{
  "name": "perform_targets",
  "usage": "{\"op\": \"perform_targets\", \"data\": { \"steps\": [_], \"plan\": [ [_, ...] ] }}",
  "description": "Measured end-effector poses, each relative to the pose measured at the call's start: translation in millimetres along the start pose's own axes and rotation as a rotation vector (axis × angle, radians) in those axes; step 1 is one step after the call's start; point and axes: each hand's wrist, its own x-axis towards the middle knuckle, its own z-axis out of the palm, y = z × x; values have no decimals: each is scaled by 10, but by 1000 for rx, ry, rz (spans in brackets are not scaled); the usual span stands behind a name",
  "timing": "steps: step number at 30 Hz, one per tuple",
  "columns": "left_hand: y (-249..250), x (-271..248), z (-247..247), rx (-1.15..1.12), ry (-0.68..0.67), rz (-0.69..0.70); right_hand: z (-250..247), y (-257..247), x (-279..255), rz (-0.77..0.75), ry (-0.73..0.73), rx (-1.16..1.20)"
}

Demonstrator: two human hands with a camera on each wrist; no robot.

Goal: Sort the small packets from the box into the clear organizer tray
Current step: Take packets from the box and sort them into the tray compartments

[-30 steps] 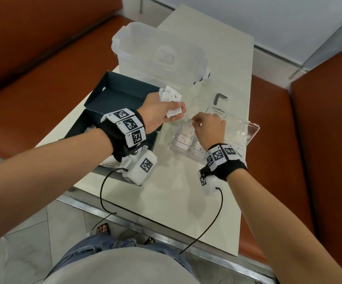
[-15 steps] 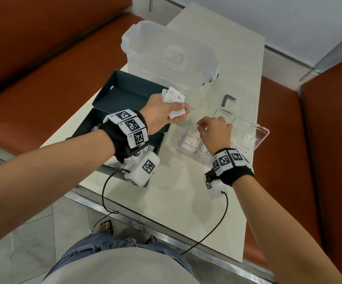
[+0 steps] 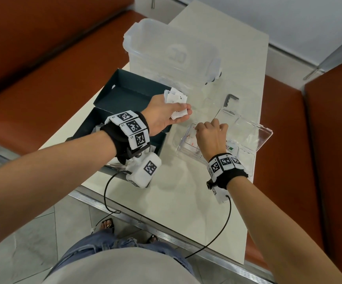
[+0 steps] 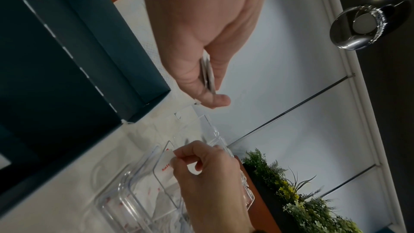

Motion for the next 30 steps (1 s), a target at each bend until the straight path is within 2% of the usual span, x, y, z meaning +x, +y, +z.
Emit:
{"op": "perform_targets", "data": {
  "steps": [3,6,12,14,16,18,21,23,25,28,30],
  "plan": [
    [0,0,-11,6,2,-1,57,26,20,25,-38,119],
    [-4,1,-17,11,4,-5,129,61,51,63,-103,126],
    [3,9,-24,15,1,-3,90,121,82,91,-61,176],
    [-5,12,-19,12,2,-7,38,103,84,70,-11,165],
    [-18,12,-9,13,1,-10,-22,53,31,-1,100,81],
    [-27,10,1,12,1,-11,-35,3,-27,-80,142,-29],
    [-23,6,0,15,4,-7,-14,11,-45,-170,120,-67],
    [-12,0,-5,13,4,-6,-17,4,-35,-169,70,-32],
    [-5,-9,-15,15,5,-7,-15,8,-13,-151,22,19],
    [-3,-15,-40,16,2,-7,42,60,48,-77,-163,102],
    [-6,-15,-57,10,4,-9,61,113,63,-34,-194,175]
  ]
}}
